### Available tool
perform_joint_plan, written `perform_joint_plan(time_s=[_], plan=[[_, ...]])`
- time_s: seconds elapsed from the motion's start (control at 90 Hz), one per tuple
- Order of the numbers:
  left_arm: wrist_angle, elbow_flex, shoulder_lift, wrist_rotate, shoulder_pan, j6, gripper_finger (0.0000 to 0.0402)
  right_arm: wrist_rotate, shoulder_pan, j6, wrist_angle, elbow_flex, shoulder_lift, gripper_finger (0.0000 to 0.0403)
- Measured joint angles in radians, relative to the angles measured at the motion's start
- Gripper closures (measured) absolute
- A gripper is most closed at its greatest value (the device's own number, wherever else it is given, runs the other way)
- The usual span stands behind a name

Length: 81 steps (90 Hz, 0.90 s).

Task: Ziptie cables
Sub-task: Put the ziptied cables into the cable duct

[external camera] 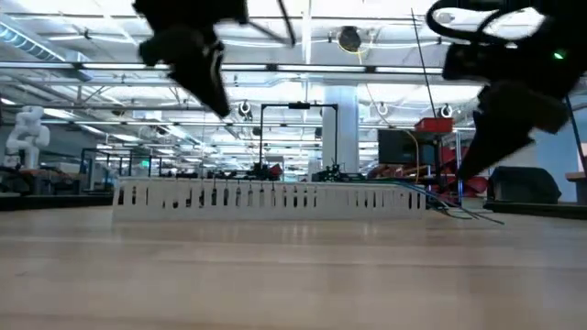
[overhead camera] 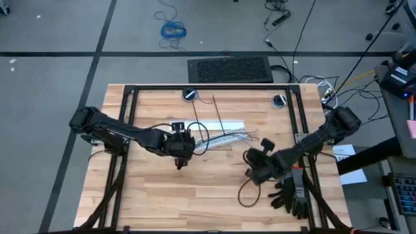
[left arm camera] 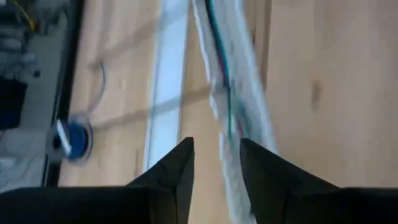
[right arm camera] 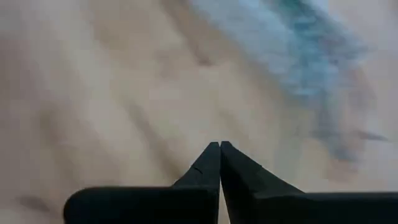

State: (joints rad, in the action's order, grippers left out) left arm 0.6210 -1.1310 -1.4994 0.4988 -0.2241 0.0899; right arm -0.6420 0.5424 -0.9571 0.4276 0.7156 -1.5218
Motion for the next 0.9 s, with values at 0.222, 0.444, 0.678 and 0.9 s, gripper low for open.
perform_joint_plan(time_s=[0.222, 0.444, 0.678, 0.9], plan=[[-0.216, 0.015, -0.126, -0.007, 0.008, -0.088, 0.0274, -0.059, 0.048, 0.125, -0.106, -0.048, -0.009, 0.0373], [-0.221, 0.014, -0.193, 0.06, 0.042, -0.045, 0.0274, -0.129, 0.036, 0.123, 0.028, -0.048, -0.009, 0.0272], [-0.231, 0.013, -0.208, 0.059, 0.078, -0.043, 0.0274, -0.243, -0.059, 0.107, 0.166, -0.048, -0.012, 0.0183], [-0.254, 0.013, -0.284, 0.047, 0.097, -0.044, 0.0274, -0.164, -0.153, 0.283, 0.053, -0.049, -0.012, 0.0166]])
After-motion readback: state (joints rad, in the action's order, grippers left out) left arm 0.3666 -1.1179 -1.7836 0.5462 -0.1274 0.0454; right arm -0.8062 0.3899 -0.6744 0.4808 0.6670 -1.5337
